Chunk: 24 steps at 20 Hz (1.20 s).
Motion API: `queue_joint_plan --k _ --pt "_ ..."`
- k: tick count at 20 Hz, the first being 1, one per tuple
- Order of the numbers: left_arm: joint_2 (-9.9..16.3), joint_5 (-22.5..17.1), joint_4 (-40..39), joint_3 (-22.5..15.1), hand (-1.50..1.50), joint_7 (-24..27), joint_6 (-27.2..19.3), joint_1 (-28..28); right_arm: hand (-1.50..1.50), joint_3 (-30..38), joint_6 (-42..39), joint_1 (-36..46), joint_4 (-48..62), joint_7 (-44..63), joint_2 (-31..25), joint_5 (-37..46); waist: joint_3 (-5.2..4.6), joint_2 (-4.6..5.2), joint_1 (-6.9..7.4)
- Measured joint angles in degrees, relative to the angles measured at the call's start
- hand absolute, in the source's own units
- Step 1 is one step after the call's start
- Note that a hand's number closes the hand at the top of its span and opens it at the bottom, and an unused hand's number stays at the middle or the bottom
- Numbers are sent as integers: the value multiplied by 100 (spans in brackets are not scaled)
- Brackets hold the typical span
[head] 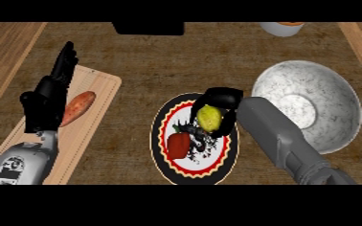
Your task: Pick the pear from the plate and place it in the bowl
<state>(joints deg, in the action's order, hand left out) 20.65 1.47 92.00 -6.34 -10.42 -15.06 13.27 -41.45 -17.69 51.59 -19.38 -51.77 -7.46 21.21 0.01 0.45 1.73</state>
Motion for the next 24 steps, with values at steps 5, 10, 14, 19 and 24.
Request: queue_joint_plan --k 5,10,14,19,24 --pt "-47 78 -41 55 0 -35 34 80 150 98 261 13 203 -290 93 90 4 -8 -12" --pt "-130 122 -157 112 0 82 62 57 150 219 333 -25 238 -429 139 86 4 -12 -40" --pt "-49 85 -118 262 0 48 131 -102 150 40 679 -484 -345 -167 132 306 -11 -135 -224" --pt "22 119 -189 410 0 21 31 -347 150 -385 1472 -960 -891 534 166 802 -38 -490 -631" --pt "91 118 -206 582 0 -13 -64 -540 150 -389 1976 -1512 -1565 966 85 848 -44 -631 -967"
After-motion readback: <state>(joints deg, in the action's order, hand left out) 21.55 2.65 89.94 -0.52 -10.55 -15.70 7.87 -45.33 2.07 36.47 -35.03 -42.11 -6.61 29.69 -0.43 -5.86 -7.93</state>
